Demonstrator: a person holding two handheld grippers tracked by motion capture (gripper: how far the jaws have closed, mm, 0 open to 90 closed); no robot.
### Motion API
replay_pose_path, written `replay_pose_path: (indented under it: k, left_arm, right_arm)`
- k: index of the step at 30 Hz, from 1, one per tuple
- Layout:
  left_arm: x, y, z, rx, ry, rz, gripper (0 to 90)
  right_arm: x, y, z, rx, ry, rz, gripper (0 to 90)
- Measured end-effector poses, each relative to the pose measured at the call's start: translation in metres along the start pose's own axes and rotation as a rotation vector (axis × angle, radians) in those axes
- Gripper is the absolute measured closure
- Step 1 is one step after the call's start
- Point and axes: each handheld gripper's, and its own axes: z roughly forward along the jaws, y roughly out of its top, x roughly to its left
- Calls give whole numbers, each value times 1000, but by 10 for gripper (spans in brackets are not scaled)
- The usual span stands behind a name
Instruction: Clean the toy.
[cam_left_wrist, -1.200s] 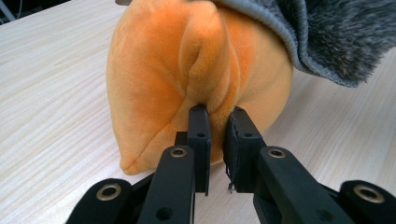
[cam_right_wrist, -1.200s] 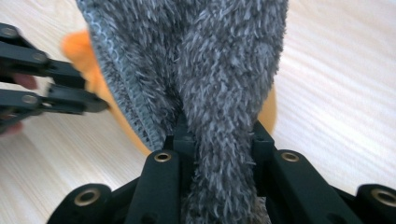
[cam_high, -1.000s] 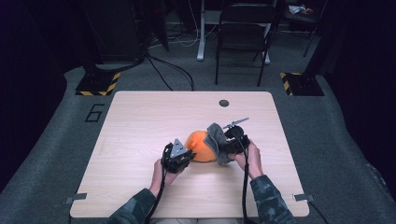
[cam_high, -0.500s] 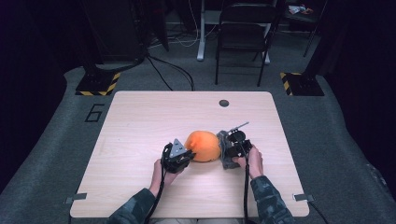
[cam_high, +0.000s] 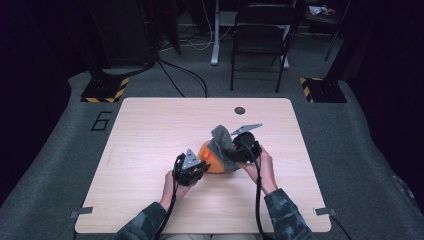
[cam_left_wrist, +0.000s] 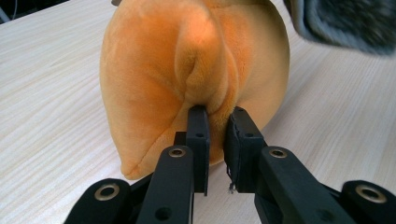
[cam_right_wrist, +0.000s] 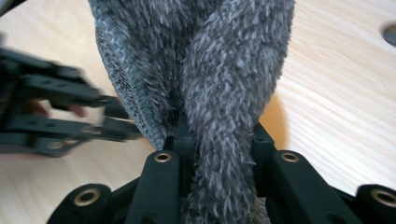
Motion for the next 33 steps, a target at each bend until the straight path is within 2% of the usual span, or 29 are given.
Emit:
replay_pose_path:
  k: [2, 4, 9, 16, 19, 29, 31, 33]
  left_arm:
    - [0, 0, 0, 0, 4, 6, 803]
    - [-1, 0, 0, 7, 0, 5, 802]
    - [-1, 0, 0, 2, 2, 11, 802]
    - [0, 0, 1, 0, -1, 4, 803]
    - [0, 0, 1, -1, -2, 5, 803]
    - [2, 0, 1, -1, -3, 1, 804]
    - [2, 0, 1, -1, -3, -1, 804]
    - [2, -1, 2, -4, -2, -5, 804]
  right_arm:
    - [10, 0, 7, 25, -22, -36, 721]
    - [12, -3, 14, 37, -48, -52, 722]
    - [6, -5, 15, 42, -50, -39, 722]
    - [-8, -10, 16, 82, -52, -8, 721]
    - [-14, -12, 17, 106, -70, -3, 721]
    - [-45, -33, 30, 187, -94, 121, 720]
    - [-50, -38, 34, 183, -75, 136, 720]
    - [-53, -41, 38, 184, -79, 156, 719]
